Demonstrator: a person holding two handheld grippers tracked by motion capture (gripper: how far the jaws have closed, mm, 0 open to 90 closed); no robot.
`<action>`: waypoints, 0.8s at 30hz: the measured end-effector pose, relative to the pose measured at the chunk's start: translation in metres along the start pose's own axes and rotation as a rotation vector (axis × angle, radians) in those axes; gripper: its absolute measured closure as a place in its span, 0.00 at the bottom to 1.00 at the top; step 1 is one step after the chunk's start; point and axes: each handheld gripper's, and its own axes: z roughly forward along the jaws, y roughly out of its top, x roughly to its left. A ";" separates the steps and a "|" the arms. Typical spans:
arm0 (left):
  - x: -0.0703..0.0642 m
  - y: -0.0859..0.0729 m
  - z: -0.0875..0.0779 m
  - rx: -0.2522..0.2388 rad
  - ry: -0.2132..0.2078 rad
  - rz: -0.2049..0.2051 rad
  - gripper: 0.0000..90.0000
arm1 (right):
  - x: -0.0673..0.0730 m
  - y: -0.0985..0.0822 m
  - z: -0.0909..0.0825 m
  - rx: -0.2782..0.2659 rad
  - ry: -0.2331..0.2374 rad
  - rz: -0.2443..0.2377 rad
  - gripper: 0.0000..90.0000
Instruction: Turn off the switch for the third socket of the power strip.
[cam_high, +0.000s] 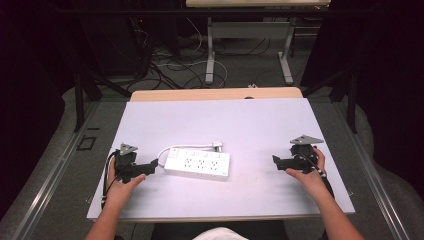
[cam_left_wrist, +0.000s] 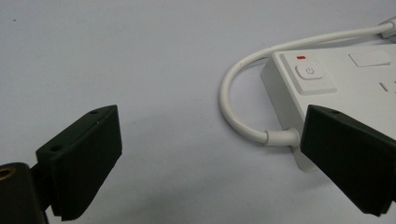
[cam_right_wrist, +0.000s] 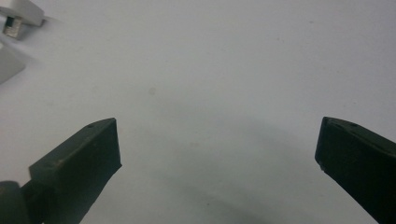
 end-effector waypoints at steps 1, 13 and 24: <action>0.000 0.000 0.000 0.000 0.000 0.000 0.06 | 0.001 0.000 -0.001 0.009 0.005 -0.010 0.00; 0.002 0.004 -0.012 0.010 -0.006 0.039 0.08 | 0.007 -0.006 -0.010 0.035 0.067 -0.076 0.07; -0.007 0.012 -0.025 0.010 -0.037 0.099 0.13 | 0.010 -0.006 -0.011 0.025 0.074 -0.089 0.07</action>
